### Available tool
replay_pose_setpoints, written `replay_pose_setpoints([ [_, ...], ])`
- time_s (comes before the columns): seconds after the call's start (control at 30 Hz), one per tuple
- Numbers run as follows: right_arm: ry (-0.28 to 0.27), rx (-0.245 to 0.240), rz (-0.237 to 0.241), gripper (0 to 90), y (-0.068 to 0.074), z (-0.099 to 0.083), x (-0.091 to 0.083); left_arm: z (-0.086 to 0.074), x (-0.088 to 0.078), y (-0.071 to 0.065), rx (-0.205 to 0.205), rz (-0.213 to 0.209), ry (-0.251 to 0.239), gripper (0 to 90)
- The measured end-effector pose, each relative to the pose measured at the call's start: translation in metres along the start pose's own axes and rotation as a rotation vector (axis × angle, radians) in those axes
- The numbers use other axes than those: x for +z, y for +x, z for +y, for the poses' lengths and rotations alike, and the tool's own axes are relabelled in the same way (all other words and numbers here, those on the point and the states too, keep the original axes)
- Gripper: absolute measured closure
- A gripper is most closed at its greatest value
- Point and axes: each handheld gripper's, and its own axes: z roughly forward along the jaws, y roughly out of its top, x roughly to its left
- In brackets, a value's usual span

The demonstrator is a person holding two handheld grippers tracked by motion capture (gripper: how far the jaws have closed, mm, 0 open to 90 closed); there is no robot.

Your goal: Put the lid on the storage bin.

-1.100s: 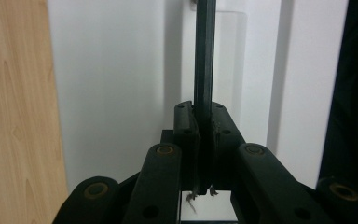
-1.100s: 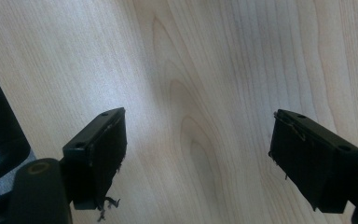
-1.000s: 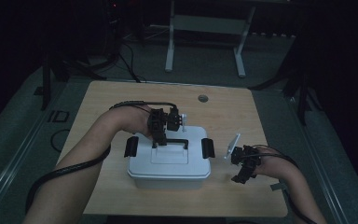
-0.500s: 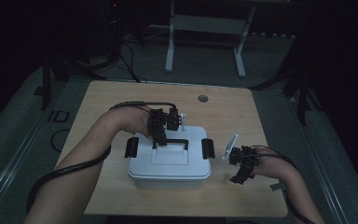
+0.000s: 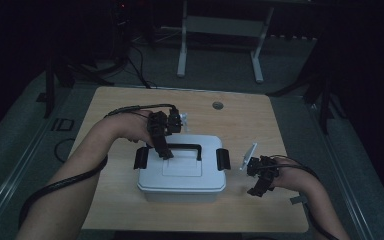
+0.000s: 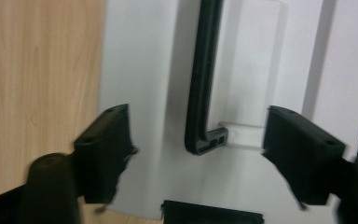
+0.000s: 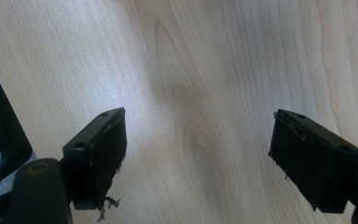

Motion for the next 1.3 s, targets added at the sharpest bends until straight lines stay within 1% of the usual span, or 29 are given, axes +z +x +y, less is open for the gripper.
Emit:
replay_pose_setpoints([
  [0.03, -0.002, 0.001, 0.001, 18.4, 0.0, 0.0, 0.0, -0.006, 0.0, 0.0, -0.004, 0.006, -0.011, 15.5],
  [0.07, 0.0, 0.002, -0.002, 18.4, 0.0, -0.001, -0.001, -0.006, 0.0, 0.0, -0.004, 0.006, -0.011, 15.3],
  [0.1, -0.001, 0.002, -0.002, 18.3, 0.0, -0.001, -0.001, -0.012, 0.001, 0.0, -0.017, -0.005, -0.007, 14.5],
  [0.13, -0.001, 0.002, -0.002, 18.3, 0.0, -0.001, -0.001, -0.012, 0.001, 0.0, -0.017, -0.005, -0.007, 13.4],
  [0.17, -0.003, 0.004, -0.001, 18.4, -0.001, -0.001, -0.001, -0.016, 0.003, 0.0, -0.024, 0.003, -0.011, 13.4],
  [0.2, -0.001, 0.007, -0.004, 18.4, -0.001, -0.001, -0.001, -0.022, 0.004, 0.001, -0.039, -0.002, -0.024, 13.3],
  [0.23, -0.001, 0.007, -0.004, 18.4, -0.001, -0.001, -0.001, -0.022, 0.004, 0.001, -0.039, -0.002, -0.024, 12.4],
  [0.27, -0.005, 0.01, -0.003, 18.4, -0.001, -0.002, -0.002, -0.028, 0.005, 0.0, -0.049, 0.021, -0.043, 9.5],
  [0.3, -0.005, 0.01, -0.003, 18.4, -0.001, -0.002, -0.002, -0.028, 0.005, 0.0, -0.049, 0.021, -0.043, 9.3],
  [0.37, -0.006, 0.007, -0.004, 18.4, -0.001, -0.002, -0.001, -0.035, 0.006, 0.0, -0.056, 0.015, -0.051, 9.3],
  [0.47, -0.011, 0.018, -0.008, 18.4, -0.001, -0.003, -0.001, -0.046, 0.007, 0.0, -0.078, 0.008, -0.082, 9.3],
  [0.57, -0.012, 0.018, -0.009, 18.4, -0.002, -0.004, -0.001, -0.057, 0.007, -0.001, -0.088, 0.009, -0.09, 9.3],
  [0.6, -0.015, 0.019, -0.007, 18.4, -0.001, -0.004, -0.001, -0.063, 0.008, -0.002, -0.091, 0.011, -0.094, 9.3],
  [0.7, -0.014, 0.02, -0.007, 18.4, -0.001, -0.004, 0.0, -0.067, 0.008, -0.002, -0.097, 0.011, -0.094, 9.3],
  [0.73, -0.015, 0.017, -0.008, 18.3, -0.002, -0.004, 0.0, -0.076, 0.009, -0.002, -0.106, 0.023, -0.1, 9.3],
  [0.8, -0.017, 0.023, -0.009, 18.3, -0.002, -0.005, 0.001, -0.084, 0.009, -0.003, -0.1, 0.036, -0.127, 9.3],
  [0.9, -0.02, 0.028, -0.007, 18.4, -0.002, -0.007, 0.002, -0.094, 0.01, -0.004, -0.13, 0.031, -0.155, 9.3],
  [0.93, -0.018, 0.028, -0.006, 18.4, -0.002, -0.007, 0.003, -0.097, 0.011, -0.004, -0.129, 0.033, -0.158, 9.3],
  [1.0, -0.017, 0.029, -0.006, 18.4, -0.002, -0.007, 0.003, -0.103, 0.012, -0.004, -0.145, 0.028, -0.159, 9.3],
  [1.03, -0.019, 0.027, -0.006, 18.3, -0.002, -0.007, 0.004, -0.108, 0.013, -0.005, -0.149, 0.031, -0.163, 9.3],
  [1.1, -0.022, 0.032, -0.005, 18.4, -0.002, -0.008, 0.004, -0.115, 0.013, -0.006, -0.157, 0.025, -0.172, 9.3],
  [1.17, -0.022, 0.034, -0.006, 18.4, -0.002, -0.008, 0.004, -0.121, 0.014, -0.008, -0.162, 0.03, -0.176, 9.3],
  [1.23, -0.02, 0.036, -0.006, 18.4, -0.002, -0.008, 0.005, -0.129, 0.016, -0.008, -0.182, 0.033, -0.174, 9.3],
  [1.27, -0.018, 0.037, -0.006, 18.3, -0.002, -0.008, 0.005, -0.132, 0.017, -0.008, -0.181, 0.042, -0.166, 9.3],
  [1.3, -0.018, 0.038, -0.005, 18.3, -0.002, -0.008, 0.005, -0.136, 0.018, -0.009, -0.183, 0.039, -0.161, 9.3],
])
